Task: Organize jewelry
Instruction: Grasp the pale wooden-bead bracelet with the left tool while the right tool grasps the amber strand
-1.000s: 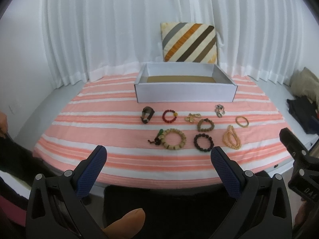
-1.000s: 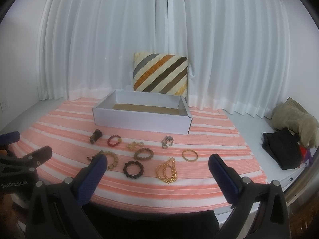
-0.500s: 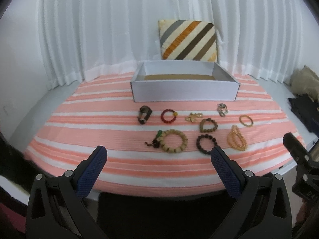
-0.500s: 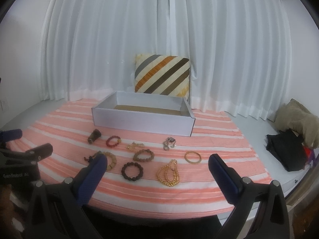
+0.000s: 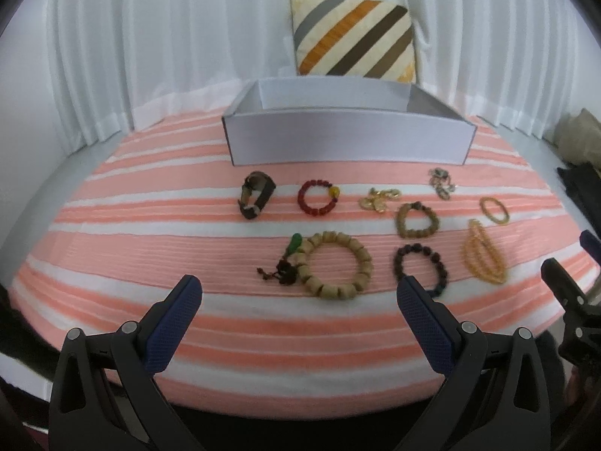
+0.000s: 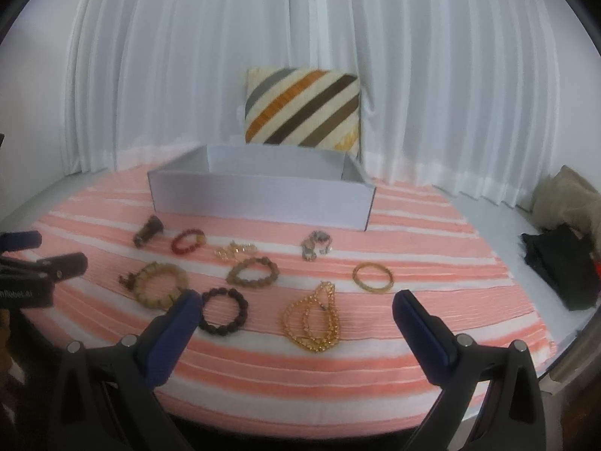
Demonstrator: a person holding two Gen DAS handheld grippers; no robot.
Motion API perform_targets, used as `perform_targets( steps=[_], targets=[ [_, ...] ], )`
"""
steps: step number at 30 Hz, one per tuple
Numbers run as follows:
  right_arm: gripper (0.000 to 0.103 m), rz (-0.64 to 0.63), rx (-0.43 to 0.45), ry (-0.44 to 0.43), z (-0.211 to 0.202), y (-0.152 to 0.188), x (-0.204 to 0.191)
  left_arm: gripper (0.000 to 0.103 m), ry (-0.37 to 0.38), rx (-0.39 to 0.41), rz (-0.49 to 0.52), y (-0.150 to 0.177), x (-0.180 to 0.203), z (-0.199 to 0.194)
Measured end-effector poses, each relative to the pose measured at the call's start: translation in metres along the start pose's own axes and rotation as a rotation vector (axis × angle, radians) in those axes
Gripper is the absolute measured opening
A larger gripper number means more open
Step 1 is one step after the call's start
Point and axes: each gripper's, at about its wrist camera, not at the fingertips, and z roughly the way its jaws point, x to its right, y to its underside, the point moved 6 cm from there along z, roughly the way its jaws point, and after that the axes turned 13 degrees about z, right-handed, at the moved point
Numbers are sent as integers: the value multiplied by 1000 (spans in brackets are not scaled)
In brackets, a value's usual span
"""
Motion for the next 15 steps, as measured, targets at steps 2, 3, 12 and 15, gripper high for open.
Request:
perform_targets(
  steps=[2,3,12,15],
  targets=[
    [103,-3,-13,-5,15,5,0,103,0,-12,-10,1,-4,17],
    [103,-2,-21,-8,23,7,1,103,2,-14,-15,2,-6,24],
    [103,6,-120,-7,82,29,18,102,36,-67,-9,10,1,79],
    [103,9,-152,4,95,35,22,102,57,-63,9,10,11,87]
  ],
)
